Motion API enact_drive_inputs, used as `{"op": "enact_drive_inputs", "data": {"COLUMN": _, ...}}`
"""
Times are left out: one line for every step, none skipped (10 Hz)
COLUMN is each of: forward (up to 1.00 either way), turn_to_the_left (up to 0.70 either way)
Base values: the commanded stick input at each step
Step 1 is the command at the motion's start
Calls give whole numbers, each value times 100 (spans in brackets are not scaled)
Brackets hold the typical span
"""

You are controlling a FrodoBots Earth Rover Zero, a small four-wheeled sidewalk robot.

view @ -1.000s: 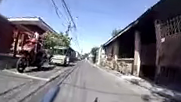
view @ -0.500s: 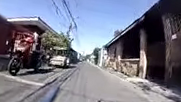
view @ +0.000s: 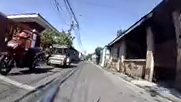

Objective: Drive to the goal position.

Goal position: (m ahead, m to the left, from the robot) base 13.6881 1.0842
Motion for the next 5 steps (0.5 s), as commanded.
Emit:
{"op": "enact_drive_inputs", "data": {"forward": 100, "turn_to_the_left": 0}}
{"op": "enact_drive_inputs", "data": {"forward": 100, "turn_to_the_left": 0}}
{"op": "enact_drive_inputs", "data": {"forward": 100, "turn_to_the_left": 0}}
{"op": "enact_drive_inputs", "data": {"forward": 100, "turn_to_the_left": 0}}
{"op": "enact_drive_inputs", "data": {"forward": 100, "turn_to_the_left": 0}}
